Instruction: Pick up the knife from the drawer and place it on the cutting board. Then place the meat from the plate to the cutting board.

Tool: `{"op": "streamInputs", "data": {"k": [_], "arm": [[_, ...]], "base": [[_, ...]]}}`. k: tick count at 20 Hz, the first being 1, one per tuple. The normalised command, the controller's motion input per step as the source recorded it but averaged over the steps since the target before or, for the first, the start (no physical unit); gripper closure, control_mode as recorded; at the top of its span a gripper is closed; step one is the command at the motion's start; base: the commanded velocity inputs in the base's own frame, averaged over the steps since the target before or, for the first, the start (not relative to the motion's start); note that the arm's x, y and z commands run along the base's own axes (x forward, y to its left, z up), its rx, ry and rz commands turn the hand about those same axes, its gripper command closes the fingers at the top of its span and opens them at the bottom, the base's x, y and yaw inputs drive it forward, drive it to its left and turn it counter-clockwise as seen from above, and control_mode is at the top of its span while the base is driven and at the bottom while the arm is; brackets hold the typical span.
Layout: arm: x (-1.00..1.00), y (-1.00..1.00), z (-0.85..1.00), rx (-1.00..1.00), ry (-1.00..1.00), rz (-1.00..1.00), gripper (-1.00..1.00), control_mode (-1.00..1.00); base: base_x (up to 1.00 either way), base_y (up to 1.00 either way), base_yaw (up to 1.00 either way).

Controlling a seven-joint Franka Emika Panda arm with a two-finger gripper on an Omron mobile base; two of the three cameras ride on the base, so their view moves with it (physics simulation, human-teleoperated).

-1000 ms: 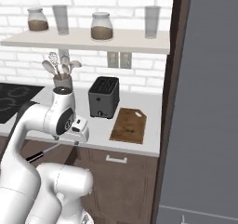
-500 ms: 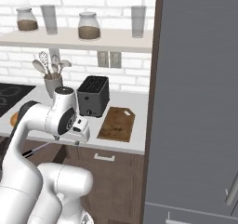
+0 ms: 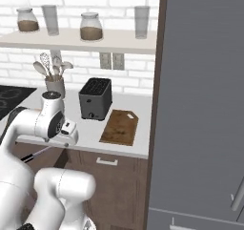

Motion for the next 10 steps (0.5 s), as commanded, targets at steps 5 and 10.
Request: {"op": "streamInputs", "data": {"k": [5,10], "arm": [[0.61,1.00,-0.52,-0.02,0.00,0.00,-1.00,-1.00],[0.33,1.00,-0.24,0.00,-0.01,0.00,-1.00,-1.00]], "base": [[0.00,0.00,0.00],[0.00,0.00,0.00]]}}
